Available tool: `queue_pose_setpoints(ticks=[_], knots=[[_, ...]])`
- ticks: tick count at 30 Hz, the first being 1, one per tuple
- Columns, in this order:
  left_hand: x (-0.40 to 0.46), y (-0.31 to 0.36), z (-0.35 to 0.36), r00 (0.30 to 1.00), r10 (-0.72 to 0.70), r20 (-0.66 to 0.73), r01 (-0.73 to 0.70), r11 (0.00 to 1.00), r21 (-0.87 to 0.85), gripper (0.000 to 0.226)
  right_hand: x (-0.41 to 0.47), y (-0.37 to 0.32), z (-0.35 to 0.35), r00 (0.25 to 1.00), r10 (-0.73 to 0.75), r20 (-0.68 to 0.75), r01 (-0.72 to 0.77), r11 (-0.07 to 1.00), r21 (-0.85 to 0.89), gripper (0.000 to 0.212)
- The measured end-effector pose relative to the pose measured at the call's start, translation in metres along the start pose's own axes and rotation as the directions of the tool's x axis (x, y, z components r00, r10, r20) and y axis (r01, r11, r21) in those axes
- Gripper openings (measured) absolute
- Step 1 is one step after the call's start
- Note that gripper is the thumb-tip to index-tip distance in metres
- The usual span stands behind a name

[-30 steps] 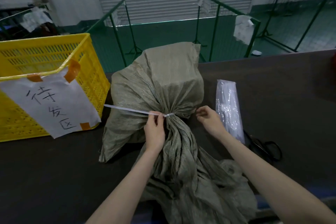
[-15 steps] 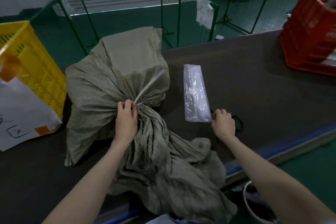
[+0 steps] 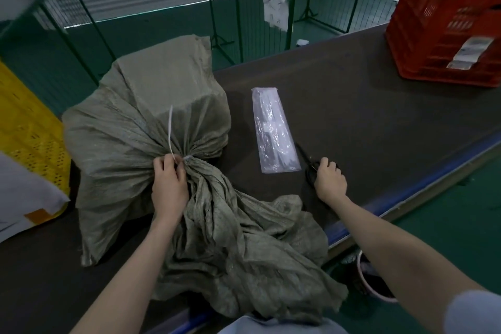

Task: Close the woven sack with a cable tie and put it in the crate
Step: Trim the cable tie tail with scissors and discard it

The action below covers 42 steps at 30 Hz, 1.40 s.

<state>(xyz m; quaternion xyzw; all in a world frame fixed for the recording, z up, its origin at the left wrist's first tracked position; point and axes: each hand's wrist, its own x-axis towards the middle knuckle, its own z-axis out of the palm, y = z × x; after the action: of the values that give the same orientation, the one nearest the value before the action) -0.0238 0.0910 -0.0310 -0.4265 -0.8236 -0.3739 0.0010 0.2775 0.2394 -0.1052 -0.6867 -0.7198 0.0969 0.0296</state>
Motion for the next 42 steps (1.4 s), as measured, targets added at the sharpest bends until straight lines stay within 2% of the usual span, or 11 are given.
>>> queue_pose_setpoints(ticks=[4,6,10,16,19,22,25,28,31,37,42], knots=[[0.001,-0.001,-0.001,1.0,-0.002,0.004,0.002,1.0,-0.022,0.016,-0.005,-0.019,-0.003,0.989,0.148,0.0,-0.141,0.941,0.307,0.032],[0.002,-0.001,-0.002,1.0,-0.007,0.009,0.007,0.999,-0.032,0.017,-0.01,-0.029,-0.008,0.988,0.153,-0.025,-0.125,0.885,0.449,0.026],[0.004,0.0,-0.005,0.999,-0.031,0.029,0.033,0.997,-0.066,0.018,-0.018,-0.052,-0.02,0.994,0.052,-0.092,0.019,0.772,0.636,0.027],[0.014,-0.001,-0.026,0.999,-0.038,0.011,0.039,0.984,-0.176,0.018,-0.03,-0.094,-0.039,0.981,-0.137,-0.134,0.191,0.638,0.746,0.028],[0.018,0.0,-0.042,0.998,-0.063,0.009,0.064,0.972,-0.227,0.015,-0.036,-0.114,-0.05,0.937,-0.28,-0.207,0.342,0.619,0.707,0.024],[0.022,0.006,-0.057,0.997,-0.05,-0.053,0.034,0.965,-0.259,0.012,-0.04,-0.132,-0.059,0.849,-0.471,-0.238,0.506,0.597,0.623,0.016],[0.027,0.014,-0.075,0.992,-0.048,-0.118,0.01,0.952,-0.306,0.011,-0.044,-0.15,-0.07,0.772,-0.609,-0.184,0.607,0.619,0.498,0.035],[0.032,0.018,-0.09,0.986,-0.083,-0.144,0.027,0.936,-0.351,0.012,-0.048,-0.159,-0.08,0.747,-0.658,-0.101,0.63,0.649,0.427,0.053],[0.037,0.022,-0.106,0.984,-0.128,-0.124,0.068,0.913,-0.403,0.016,-0.045,-0.162,-0.086,0.703,-0.711,-0.032,0.675,0.651,0.347,0.054],[0.045,0.022,-0.122,0.987,-0.124,-0.103,0.075,0.92,-0.385,0.013,-0.028,-0.174,-0.094,0.571,-0.821,0.027,0.813,0.569,0.122,0.067],[0.048,0.023,-0.125,0.986,-0.146,-0.076,0.107,0.92,-0.377,0.012,-0.016,-0.179,-0.112,0.485,-0.873,0.049,0.872,0.487,0.045,0.067]])
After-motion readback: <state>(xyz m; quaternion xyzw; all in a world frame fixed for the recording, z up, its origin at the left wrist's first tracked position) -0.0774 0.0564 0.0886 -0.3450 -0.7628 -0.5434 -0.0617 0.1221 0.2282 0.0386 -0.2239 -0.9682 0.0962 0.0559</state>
